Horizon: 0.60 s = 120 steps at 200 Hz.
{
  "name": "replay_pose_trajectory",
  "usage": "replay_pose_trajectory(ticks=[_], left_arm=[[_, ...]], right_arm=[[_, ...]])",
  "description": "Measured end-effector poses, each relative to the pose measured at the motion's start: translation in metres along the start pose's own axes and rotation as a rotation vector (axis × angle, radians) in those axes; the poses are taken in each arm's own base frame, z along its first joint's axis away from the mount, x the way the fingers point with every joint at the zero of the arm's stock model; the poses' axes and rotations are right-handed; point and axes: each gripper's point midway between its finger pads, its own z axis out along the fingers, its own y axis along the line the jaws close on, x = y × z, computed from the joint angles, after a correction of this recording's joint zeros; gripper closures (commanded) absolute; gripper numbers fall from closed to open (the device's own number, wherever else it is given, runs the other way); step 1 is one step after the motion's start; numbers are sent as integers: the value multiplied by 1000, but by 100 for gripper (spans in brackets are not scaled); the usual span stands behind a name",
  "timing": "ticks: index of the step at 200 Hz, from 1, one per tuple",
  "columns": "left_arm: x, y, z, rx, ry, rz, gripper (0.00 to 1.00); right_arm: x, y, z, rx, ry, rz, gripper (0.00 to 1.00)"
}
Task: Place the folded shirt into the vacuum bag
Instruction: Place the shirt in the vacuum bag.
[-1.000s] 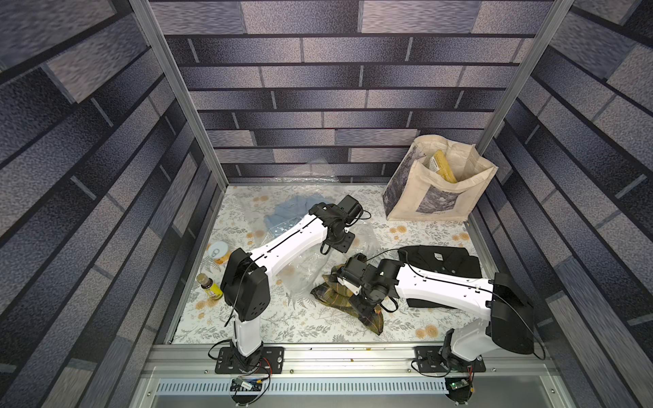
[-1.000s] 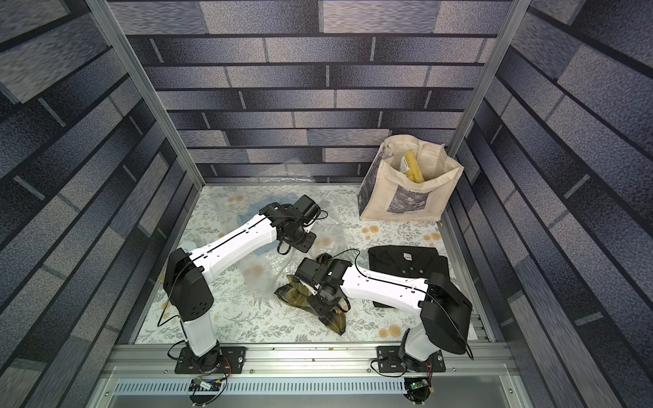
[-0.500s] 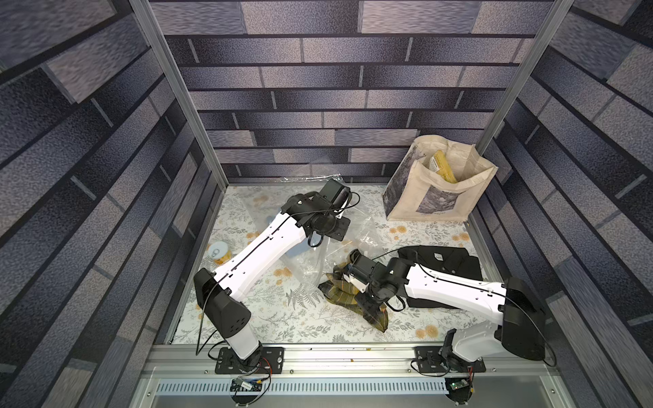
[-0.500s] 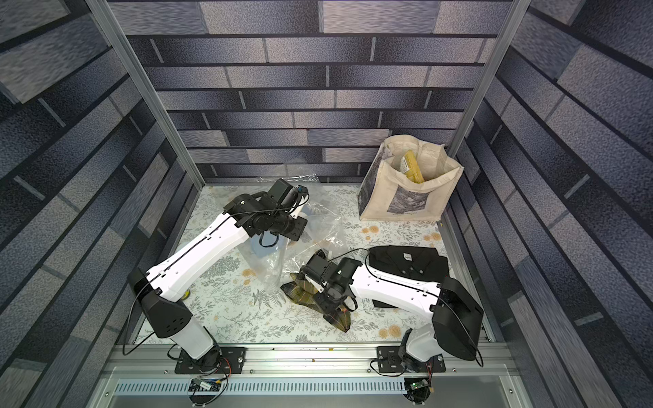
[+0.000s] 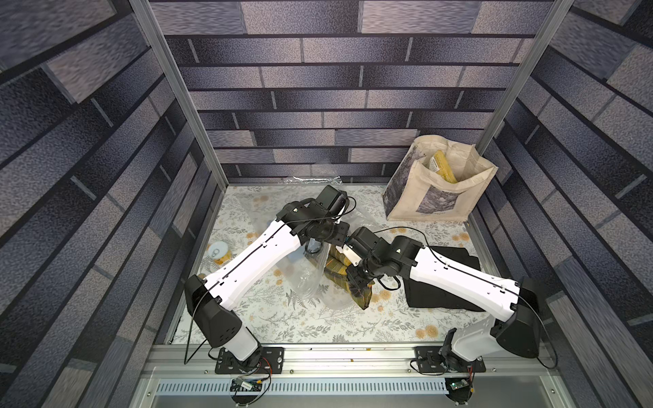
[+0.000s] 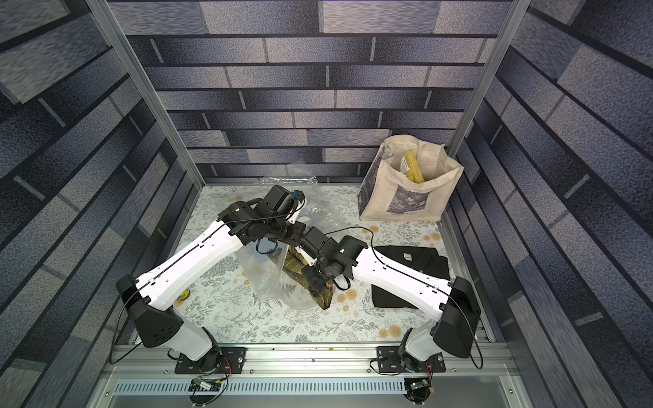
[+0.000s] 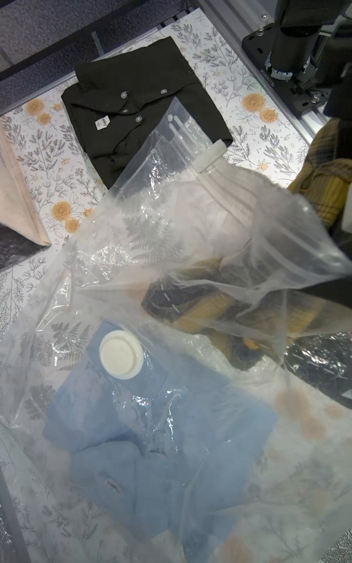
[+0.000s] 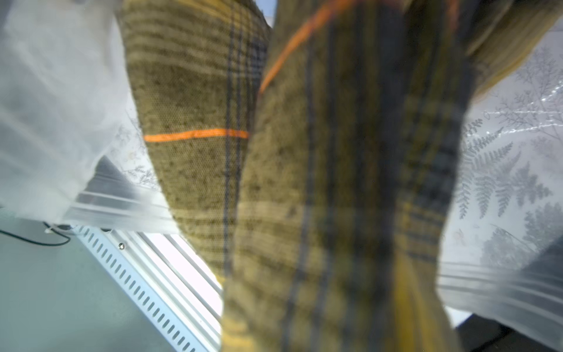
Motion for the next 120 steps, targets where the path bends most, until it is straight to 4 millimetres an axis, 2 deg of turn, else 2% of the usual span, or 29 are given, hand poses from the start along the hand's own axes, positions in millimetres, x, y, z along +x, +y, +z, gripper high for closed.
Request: replay_pose_trajectory(ticks=[23, 37, 53, 93, 120], left_arm=[[-3, -1, -1, 11, -9, -13, 95], [-8, -6, -5, 27, -24, -13, 95], [-14, -9, -11, 40, -43, -17, 95], [-16, -11, -12, 52, -52, -23, 96], [-18, -12, -12, 57, -57, -27, 95]], right_arm=[[14, -17, 49, 74, 36, 4, 100], [21, -21, 66, 87, 47, 3, 100], [18, -22, 67, 94, 26, 1, 100], [-16, -15, 55, 18, -113, 25, 100], [-34, -16, 55, -55, -178, 68, 100]])
